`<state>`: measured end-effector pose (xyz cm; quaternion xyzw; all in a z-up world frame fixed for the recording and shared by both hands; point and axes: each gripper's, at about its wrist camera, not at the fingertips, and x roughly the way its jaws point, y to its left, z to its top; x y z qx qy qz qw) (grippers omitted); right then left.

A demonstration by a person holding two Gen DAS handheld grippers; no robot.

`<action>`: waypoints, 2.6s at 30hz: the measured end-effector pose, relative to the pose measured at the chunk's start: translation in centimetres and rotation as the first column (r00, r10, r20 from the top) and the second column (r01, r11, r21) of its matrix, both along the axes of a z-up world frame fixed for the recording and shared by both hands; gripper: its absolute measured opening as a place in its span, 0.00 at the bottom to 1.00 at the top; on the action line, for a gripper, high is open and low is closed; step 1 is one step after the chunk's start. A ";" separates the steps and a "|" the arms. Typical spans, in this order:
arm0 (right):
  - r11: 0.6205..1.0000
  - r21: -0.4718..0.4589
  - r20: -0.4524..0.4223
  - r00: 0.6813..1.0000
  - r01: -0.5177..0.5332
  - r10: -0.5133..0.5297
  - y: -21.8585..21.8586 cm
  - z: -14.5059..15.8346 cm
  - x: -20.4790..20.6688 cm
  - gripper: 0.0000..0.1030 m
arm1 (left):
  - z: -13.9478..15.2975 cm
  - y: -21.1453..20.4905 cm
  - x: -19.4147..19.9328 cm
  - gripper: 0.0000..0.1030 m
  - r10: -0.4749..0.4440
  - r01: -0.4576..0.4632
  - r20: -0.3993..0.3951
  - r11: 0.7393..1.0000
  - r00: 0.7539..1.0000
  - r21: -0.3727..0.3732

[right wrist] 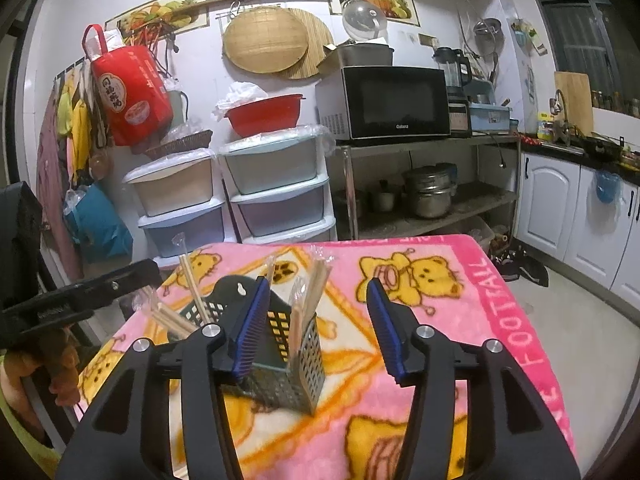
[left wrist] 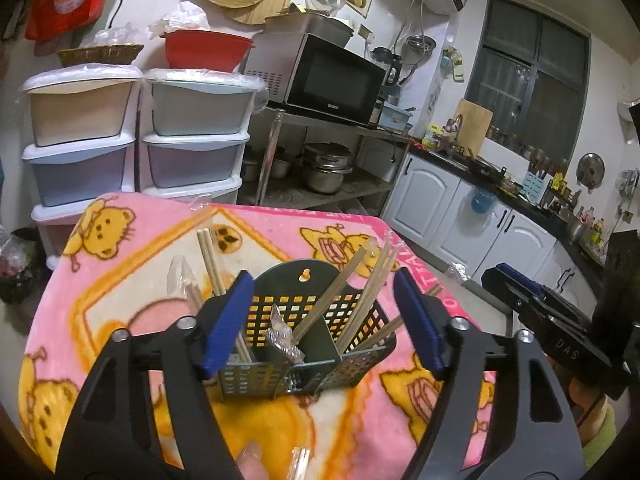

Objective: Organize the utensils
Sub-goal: 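Withdraw both open tools from the caddy toward the last wrapped chopsticks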

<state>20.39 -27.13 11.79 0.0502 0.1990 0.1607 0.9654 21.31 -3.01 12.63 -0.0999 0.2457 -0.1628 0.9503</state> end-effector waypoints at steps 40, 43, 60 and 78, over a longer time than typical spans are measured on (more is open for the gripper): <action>0.999 -0.015 -0.084 0.996 -0.044 0.043 -0.3 -3.4 -5.3 0.77 | -3.4 1.5 -5.1 0.90 0.020 -0.019 -0.049 1.000 0.999 0.025; 0.999 -0.013 -0.096 0.995 -0.041 0.039 -0.5 -3.7 -5.5 0.77 | -3.9 1.3 -5.4 0.90 0.019 -0.017 -0.057 0.999 0.998 0.034; 1.000 -0.023 -0.162 0.987 -0.010 0.007 -1.8 -6.5 -6.3 0.77 | -7.5 -0.9 -6.0 0.90 -0.030 0.043 -0.135 0.995 0.990 0.089; 0.999 -0.052 -0.261 0.965 0.014 -0.027 -3.1 -10.3 -6.8 0.77 | -12.4 -2.7 -5.3 0.90 -0.082 0.124 -0.273 0.982 0.958 0.140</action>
